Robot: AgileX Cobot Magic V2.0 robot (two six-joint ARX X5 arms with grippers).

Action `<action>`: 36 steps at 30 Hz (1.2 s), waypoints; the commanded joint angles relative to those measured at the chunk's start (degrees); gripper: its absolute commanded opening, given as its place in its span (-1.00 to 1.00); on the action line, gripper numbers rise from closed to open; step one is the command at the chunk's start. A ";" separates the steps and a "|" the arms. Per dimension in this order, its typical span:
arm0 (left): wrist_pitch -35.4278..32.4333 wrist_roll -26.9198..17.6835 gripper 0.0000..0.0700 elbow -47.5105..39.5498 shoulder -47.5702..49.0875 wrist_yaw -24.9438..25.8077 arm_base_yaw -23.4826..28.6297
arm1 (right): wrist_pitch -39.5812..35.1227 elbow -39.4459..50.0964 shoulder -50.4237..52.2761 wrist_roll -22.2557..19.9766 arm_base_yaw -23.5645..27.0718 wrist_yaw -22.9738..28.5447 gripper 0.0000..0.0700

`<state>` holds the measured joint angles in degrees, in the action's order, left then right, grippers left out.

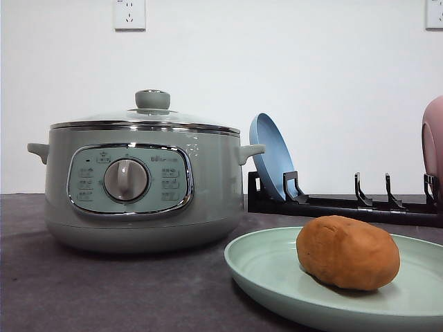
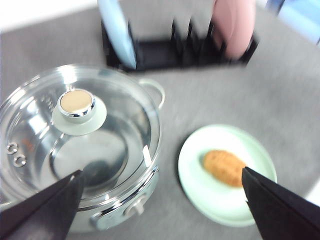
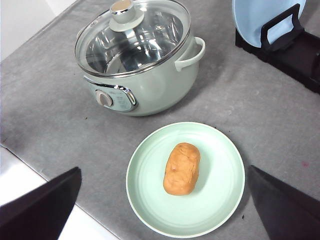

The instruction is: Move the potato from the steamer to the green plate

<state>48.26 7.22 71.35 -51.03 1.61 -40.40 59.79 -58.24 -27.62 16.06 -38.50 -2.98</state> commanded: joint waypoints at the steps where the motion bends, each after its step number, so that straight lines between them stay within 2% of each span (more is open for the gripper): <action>1: -3.97 2.78 0.82 -4.48 3.49 0.04 -0.55 | -0.70 -0.72 -0.23 -1.59 -0.37 0.00 1.00; 5: -7.16 5.97 0.82 -10.87 9.59 0.04 -0.55 | -1.05 -0.72 -0.24 -2.72 -0.37 0.00 1.00; 13: -7.20 6.15 0.79 -12.13 11.35 0.04 -0.55 | -1.49 -0.72 -0.24 -3.21 -0.37 0.02 0.98; 14: -7.20 6.17 0.65 -12.13 11.33 0.04 -0.55 | -1.45 -0.72 -0.24 -3.23 -0.37 0.02 0.84; 15: -7.19 6.13 0.33 -12.13 11.28 0.04 -0.55 | -1.44 -0.72 -0.24 -3.24 -0.37 0.02 0.49; 17: -7.18 5.99 -0.84 -12.13 11.19 0.04 -0.55 | -1.44 -0.72 -0.24 -3.21 -0.37 0.02 -0.68; 18: -7.27 5.93 -0.95 -12.13 11.19 0.04 -0.55 | -1.48 -0.72 -0.24 -3.23 -0.37 0.00 -0.96; 36: -7.36 5.93 -0.93 -12.06 11.82 0.04 -0.03 | -1.68 -0.72 -0.24 -3.21 -0.37 0.04 -0.97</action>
<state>41.67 13.04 58.85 -39.13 1.62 -40.21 58.87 -58.24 -27.62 13.28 -38.50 -2.98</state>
